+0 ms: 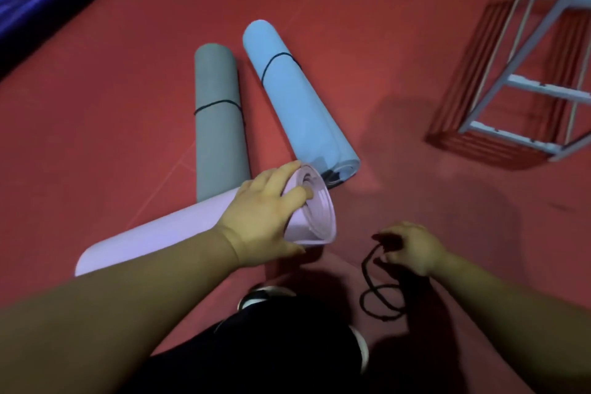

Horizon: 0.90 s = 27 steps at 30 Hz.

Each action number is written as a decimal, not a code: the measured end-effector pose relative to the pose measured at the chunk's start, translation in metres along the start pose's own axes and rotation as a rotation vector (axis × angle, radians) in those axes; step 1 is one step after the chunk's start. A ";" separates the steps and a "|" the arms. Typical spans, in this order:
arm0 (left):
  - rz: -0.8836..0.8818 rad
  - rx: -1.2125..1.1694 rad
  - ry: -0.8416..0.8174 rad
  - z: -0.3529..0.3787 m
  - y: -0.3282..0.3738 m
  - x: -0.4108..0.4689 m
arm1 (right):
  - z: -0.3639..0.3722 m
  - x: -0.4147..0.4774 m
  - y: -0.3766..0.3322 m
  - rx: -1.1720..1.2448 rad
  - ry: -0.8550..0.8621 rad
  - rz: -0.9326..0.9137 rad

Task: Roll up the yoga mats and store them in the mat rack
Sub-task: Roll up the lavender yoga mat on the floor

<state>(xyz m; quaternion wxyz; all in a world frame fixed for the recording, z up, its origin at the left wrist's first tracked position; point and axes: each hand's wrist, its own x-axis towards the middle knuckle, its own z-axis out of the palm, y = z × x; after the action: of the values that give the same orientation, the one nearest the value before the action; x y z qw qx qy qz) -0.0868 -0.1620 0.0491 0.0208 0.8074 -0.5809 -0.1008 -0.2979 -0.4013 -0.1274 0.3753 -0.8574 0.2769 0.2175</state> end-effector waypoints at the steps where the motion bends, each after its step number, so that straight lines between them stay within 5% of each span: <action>1: 0.000 0.001 -0.003 0.000 0.000 0.000 | 0.005 0.004 0.005 -0.038 -0.005 -0.007; 7: -0.008 -0.023 0.031 0.000 -0.003 -0.006 | 0.027 0.020 0.022 -0.204 0.083 0.065; 13: -0.023 -0.050 0.071 -0.011 -0.011 -0.012 | 0.026 0.019 0.018 -0.036 0.093 0.198; 21: -0.045 -0.086 0.208 -0.050 -0.023 -0.032 | -0.025 0.007 -0.037 0.786 -0.104 0.355; 27: -0.122 -0.070 0.380 -0.100 -0.033 -0.078 | -0.103 -0.040 -0.164 1.063 -0.177 0.122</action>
<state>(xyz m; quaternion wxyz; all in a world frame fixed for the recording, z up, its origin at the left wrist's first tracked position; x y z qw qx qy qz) -0.0612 -0.0864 0.1525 0.1518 0.8444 -0.5127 0.0323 -0.2063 -0.3752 0.0462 0.7659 -0.5100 0.3654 0.1405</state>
